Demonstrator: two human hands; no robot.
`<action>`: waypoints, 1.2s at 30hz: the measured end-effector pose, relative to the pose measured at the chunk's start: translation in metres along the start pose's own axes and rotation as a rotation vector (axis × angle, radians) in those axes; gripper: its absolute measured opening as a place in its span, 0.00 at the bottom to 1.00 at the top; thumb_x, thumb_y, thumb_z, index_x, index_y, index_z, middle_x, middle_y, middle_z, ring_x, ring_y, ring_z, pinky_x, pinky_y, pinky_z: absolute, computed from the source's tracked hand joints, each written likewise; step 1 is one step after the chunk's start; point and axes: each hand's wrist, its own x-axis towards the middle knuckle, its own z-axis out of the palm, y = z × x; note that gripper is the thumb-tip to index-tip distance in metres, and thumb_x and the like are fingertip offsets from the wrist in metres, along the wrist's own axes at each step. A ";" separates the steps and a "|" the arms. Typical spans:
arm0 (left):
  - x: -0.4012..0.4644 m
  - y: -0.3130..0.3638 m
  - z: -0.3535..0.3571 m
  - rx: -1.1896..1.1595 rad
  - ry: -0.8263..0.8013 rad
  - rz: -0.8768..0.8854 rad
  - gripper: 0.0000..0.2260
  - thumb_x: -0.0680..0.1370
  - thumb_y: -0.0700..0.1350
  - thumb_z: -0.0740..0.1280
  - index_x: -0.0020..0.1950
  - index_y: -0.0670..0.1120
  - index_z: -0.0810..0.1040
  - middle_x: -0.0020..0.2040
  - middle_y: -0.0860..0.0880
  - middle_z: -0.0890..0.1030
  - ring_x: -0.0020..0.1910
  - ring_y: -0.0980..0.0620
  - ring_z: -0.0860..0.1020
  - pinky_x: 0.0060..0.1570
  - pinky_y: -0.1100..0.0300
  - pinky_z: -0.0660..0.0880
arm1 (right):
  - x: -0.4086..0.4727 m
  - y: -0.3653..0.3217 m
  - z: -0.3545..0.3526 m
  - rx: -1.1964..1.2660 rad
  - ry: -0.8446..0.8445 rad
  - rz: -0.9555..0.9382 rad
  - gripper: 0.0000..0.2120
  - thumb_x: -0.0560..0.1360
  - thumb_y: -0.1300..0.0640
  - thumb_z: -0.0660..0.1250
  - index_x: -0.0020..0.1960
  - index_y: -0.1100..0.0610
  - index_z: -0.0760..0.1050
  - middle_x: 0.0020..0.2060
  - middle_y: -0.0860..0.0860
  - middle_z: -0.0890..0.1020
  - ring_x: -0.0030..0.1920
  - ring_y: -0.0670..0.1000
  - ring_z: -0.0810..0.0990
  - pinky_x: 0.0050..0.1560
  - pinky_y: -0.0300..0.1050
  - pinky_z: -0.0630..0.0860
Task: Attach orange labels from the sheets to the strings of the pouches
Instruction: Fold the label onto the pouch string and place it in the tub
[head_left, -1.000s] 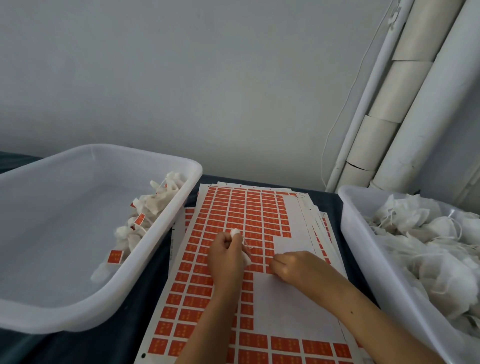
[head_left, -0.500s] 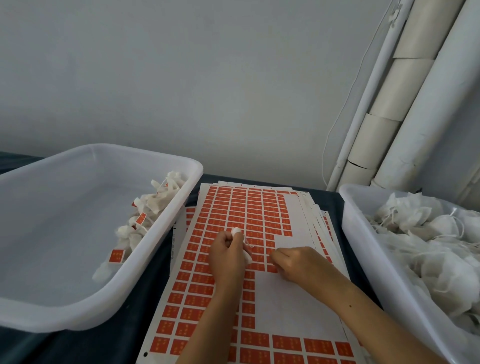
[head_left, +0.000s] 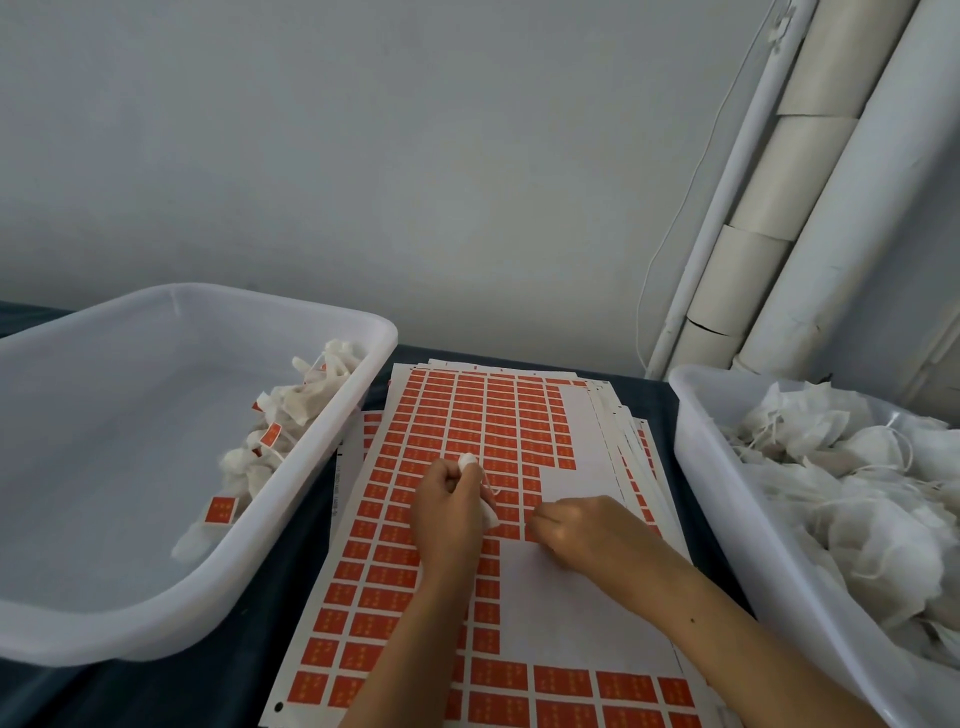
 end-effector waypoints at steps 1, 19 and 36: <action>0.000 0.000 0.000 -0.005 -0.002 0.002 0.08 0.79 0.45 0.63 0.41 0.45 0.77 0.37 0.49 0.80 0.37 0.53 0.79 0.35 0.65 0.72 | -0.001 -0.001 -0.002 -0.002 0.008 -0.004 0.18 0.72 0.58 0.71 0.61 0.56 0.76 0.55 0.51 0.82 0.48 0.51 0.84 0.53 0.43 0.77; 0.000 -0.002 0.000 -0.011 0.001 0.001 0.08 0.79 0.45 0.64 0.41 0.47 0.77 0.37 0.50 0.80 0.36 0.53 0.79 0.33 0.67 0.70 | 0.001 0.005 -0.004 0.094 0.112 0.060 0.15 0.76 0.53 0.65 0.62 0.56 0.74 0.59 0.49 0.80 0.53 0.49 0.81 0.57 0.37 0.73; 0.001 -0.003 0.001 -0.007 0.009 -0.003 0.08 0.79 0.46 0.64 0.40 0.47 0.77 0.36 0.50 0.80 0.35 0.54 0.79 0.34 0.66 0.71 | 0.002 0.002 0.011 0.006 0.401 0.012 0.19 0.56 0.53 0.82 0.44 0.55 0.83 0.38 0.47 0.85 0.29 0.46 0.83 0.33 0.35 0.80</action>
